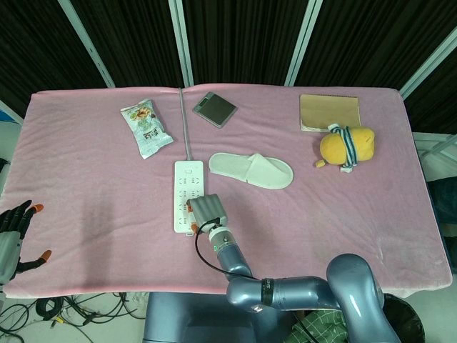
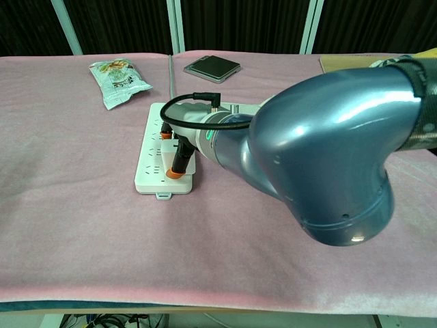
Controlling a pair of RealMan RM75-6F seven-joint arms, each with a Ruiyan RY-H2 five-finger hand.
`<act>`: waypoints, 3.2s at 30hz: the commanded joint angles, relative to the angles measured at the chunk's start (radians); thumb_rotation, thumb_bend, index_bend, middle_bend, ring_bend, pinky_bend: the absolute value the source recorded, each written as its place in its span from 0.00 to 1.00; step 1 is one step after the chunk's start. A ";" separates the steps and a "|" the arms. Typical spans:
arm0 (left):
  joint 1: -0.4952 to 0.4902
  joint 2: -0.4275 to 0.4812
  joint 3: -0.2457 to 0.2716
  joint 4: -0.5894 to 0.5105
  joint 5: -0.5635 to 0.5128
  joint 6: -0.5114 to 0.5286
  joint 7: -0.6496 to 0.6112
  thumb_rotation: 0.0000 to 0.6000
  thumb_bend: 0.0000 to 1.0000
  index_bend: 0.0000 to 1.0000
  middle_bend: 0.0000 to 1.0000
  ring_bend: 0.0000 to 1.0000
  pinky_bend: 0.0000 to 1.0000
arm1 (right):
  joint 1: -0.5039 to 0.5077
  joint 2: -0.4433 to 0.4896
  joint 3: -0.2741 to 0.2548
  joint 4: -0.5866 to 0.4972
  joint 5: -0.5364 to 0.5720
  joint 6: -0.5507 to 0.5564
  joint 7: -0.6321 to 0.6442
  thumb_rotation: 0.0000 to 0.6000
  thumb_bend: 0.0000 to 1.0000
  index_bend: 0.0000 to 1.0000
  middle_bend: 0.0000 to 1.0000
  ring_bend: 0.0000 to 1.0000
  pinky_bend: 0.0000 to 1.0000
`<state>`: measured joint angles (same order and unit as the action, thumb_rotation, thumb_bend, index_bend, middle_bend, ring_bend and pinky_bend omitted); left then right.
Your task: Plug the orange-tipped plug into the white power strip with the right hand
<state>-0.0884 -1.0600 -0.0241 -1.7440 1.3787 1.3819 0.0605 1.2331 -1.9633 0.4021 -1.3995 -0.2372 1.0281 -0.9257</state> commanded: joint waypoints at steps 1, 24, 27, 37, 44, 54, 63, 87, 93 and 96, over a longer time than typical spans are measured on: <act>0.000 0.000 0.000 0.000 -0.001 -0.001 0.001 1.00 0.22 0.10 0.00 0.00 0.00 | -0.003 0.008 -0.008 -0.009 -0.002 -0.009 0.004 1.00 0.52 0.91 0.69 0.74 0.57; -0.001 0.000 0.000 -0.002 -0.004 -0.001 0.011 1.00 0.22 0.10 0.01 0.00 0.00 | -0.001 0.051 0.006 -0.080 0.038 0.019 0.034 1.00 0.29 0.38 0.30 0.45 0.37; -0.001 0.000 0.000 -0.002 -0.005 -0.001 0.013 1.00 0.22 0.10 0.00 0.00 0.00 | -0.003 0.062 0.009 -0.094 0.034 0.031 0.038 1.00 0.27 0.38 0.28 0.42 0.35; -0.001 -0.002 0.000 -0.003 -0.006 -0.001 0.020 1.00 0.22 0.10 0.00 0.00 0.00 | -0.013 0.132 0.017 -0.177 0.061 0.077 0.023 1.00 0.27 0.38 0.28 0.41 0.33; -0.001 -0.003 0.000 -0.004 -0.009 -0.002 0.026 1.00 0.22 0.10 0.00 0.00 0.00 | -0.023 0.179 0.018 -0.238 0.070 0.098 0.023 1.00 0.27 0.38 0.28 0.41 0.33; -0.002 -0.003 0.000 -0.006 -0.013 -0.004 0.030 1.00 0.22 0.10 0.00 0.00 0.00 | -0.034 0.240 0.021 -0.298 0.010 0.160 0.035 1.00 0.33 0.57 0.50 0.58 0.41; -0.003 -0.003 0.000 -0.008 -0.015 -0.007 0.034 1.00 0.22 0.10 0.00 0.00 0.00 | -0.053 0.256 0.001 -0.326 -0.035 0.180 0.068 1.00 0.59 0.92 0.79 0.81 0.68; -0.001 -0.008 -0.003 -0.003 -0.004 0.006 0.018 1.00 0.22 0.10 0.01 0.00 0.00 | 0.044 0.342 0.060 -0.290 0.345 -0.033 -0.010 1.00 0.86 1.00 1.00 0.98 0.90; -0.001 -0.009 -0.003 -0.002 -0.005 0.006 0.018 1.00 0.22 0.10 0.00 0.00 0.00 | 0.067 0.356 0.061 -0.279 0.382 -0.057 -0.003 1.00 0.89 1.00 1.00 0.98 0.90; -0.001 -0.008 -0.003 -0.002 -0.005 0.005 0.019 1.00 0.22 0.10 0.00 0.00 0.00 | 0.076 0.362 0.059 -0.281 0.391 -0.063 0.000 1.00 0.89 1.00 1.00 0.98 0.90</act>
<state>-0.0894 -1.0684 -0.0272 -1.7459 1.3734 1.3868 0.0795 1.3073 -1.6033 0.4619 -1.6801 0.1517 0.9670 -0.9266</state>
